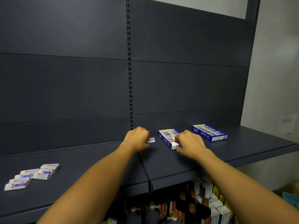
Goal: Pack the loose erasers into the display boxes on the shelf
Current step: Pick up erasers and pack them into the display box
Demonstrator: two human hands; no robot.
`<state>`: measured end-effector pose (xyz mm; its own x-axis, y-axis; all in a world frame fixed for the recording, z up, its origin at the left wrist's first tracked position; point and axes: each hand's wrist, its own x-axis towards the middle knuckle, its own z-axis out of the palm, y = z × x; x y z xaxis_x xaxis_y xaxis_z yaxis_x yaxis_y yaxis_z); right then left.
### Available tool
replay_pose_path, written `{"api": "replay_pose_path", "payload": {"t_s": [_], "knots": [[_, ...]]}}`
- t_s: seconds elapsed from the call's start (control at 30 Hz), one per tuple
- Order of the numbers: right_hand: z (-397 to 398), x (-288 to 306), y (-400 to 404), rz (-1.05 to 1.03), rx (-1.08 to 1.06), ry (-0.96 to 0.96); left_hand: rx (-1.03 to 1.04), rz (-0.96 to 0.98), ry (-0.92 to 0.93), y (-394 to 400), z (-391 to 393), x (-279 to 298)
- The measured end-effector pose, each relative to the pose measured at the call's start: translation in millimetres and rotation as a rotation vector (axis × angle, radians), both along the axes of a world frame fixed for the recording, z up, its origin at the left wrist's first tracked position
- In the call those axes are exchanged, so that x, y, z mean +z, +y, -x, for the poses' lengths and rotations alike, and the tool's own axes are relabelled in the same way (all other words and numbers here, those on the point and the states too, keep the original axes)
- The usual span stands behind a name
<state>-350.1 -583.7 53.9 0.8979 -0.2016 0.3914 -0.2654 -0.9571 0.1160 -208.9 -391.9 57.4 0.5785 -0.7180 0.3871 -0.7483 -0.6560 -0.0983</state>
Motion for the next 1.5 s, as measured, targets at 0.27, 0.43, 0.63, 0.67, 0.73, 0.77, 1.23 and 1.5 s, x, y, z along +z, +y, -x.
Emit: {"api": "replay_pose_path", "payload": {"t_s": [0.27, 0.43, 0.63, 0.67, 0.73, 0.77, 1.23, 1.5], "knots": [[-35.7, 7.5, -49.6, 0.024, 0.0, 0.04, -0.02, 0.022, 0.036, -50.8, -29.3, -2.7], [-66.2, 19.9, -78.5, 0.017, -0.003, 0.02, -0.037, 0.07, 0.053, -82.3, -59.2, 4.3], [-99.8, 17.0, -108.1, -0.062, 0.007, -0.006, -0.05, 0.104, 0.088, -114.0, -90.9, 1.4], [-104.4, 14.8, -113.2, -0.079, 0.022, -0.004, -0.05, 0.115, 0.096, -118.2, -94.1, -0.5], [-113.2, 8.9, -122.6, -0.111, 0.067, 0.019, -0.042, 0.121, 0.123, -126.2, -98.4, -4.7], [-117.7, 5.4, -127.4, -0.127, 0.092, 0.027, -0.038, 0.125, 0.142, -130.3, -100.5, -6.5], [-171.6, -37.3, -188.9, -0.519, 0.371, -0.083, 0.019, 0.227, 0.263, -166.7, -98.3, -33.6], [-188.8, -56.6, -205.7, -0.631, 0.502, -0.136, 0.125, 0.245, 0.305, -180.5, -92.9, -49.4]]}}
